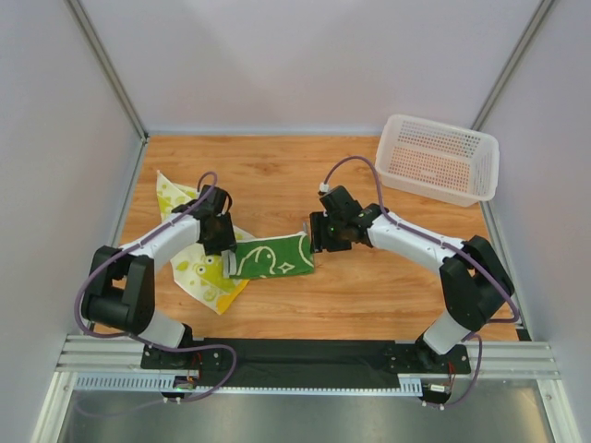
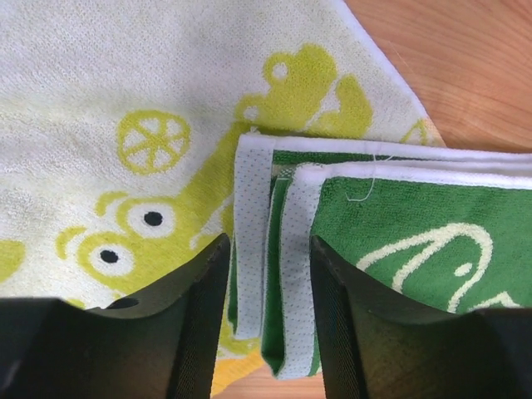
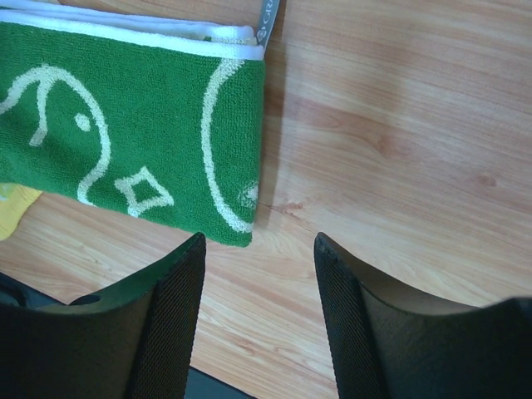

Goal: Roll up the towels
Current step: Fold the towel

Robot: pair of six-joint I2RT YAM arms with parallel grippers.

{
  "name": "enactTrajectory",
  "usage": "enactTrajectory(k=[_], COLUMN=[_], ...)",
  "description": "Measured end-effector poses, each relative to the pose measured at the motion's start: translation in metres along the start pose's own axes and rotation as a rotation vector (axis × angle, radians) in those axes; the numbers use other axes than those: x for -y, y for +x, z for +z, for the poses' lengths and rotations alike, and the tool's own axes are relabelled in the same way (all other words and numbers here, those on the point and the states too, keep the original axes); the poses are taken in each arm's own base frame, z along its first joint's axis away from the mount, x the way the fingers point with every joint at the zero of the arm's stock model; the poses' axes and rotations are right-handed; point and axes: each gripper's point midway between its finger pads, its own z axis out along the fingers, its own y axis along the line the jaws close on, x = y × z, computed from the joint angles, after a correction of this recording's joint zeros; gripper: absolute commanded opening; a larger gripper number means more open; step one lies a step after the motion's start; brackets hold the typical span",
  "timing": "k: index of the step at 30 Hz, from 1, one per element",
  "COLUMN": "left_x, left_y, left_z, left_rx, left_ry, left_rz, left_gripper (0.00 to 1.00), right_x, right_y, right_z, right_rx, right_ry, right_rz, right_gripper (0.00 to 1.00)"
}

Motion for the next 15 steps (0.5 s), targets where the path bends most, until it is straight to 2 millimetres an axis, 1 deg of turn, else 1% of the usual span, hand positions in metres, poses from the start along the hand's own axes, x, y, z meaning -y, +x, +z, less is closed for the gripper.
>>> enactTrajectory(k=[2, 3, 4, 5, 6, 8, 9, 10, 12, 14, 15], left_x=[0.0, -0.001, -0.003, -0.004, -0.005, -0.004, -0.001, 0.002, 0.009, 0.017, 0.022], left_y=[0.0, 0.001, 0.002, 0.002, 0.001, -0.002, -0.006, -0.009, -0.013, -0.012, -0.011], left_z=[-0.001, -0.002, -0.005, -0.009, -0.013, -0.028, -0.035, -0.043, -0.056, -0.065, -0.066], left_rx=[0.0, -0.001, -0.001, 0.003, 0.01, 0.036, 0.058, 0.082, 0.117, 0.132, 0.135], left_ry=[-0.001, -0.004, -0.009, -0.012, -0.013, -0.007, 0.007, 0.024, 0.062, 0.106, 0.132], left_rz=[0.0, 0.0, 0.0, 0.0, 0.0, 0.001, 0.001, 0.004, 0.009, 0.015, 0.02], left_gripper=[0.54, 0.54, 0.54, 0.54, 0.54, 0.48, 0.47, 0.46, 0.45, 0.45, 0.45], right_x=[0.0, -0.001, -0.003, -0.005, -0.008, -0.018, -0.023, -0.031, -0.043, -0.054, -0.058], right_y=[-0.001, -0.002, -0.004, -0.005, -0.006, -0.009, -0.01, -0.012, -0.015, -0.018, -0.018], right_z=[-0.001, -0.002, -0.002, -0.003, -0.005, -0.008, -0.009, -0.01, -0.008, -0.001, 0.004], right_rx=[0.0, 0.002, 0.004, 0.004, 0.004, 0.0, -0.001, -0.003, -0.013, -0.027, -0.039], right_ry=[-0.001, -0.004, -0.009, -0.019, -0.035, -0.08, -0.102, -0.142, -0.198, -0.248, -0.271], right_rz=[-0.011, -0.016, -0.02, -0.026, -0.033, -0.041, -0.044, -0.047, -0.053, -0.058, -0.058], right_gripper=[0.54, 0.49, 0.46, 0.39, 0.35, 0.31, 0.26, 0.24, 0.17, 0.14, 0.11])
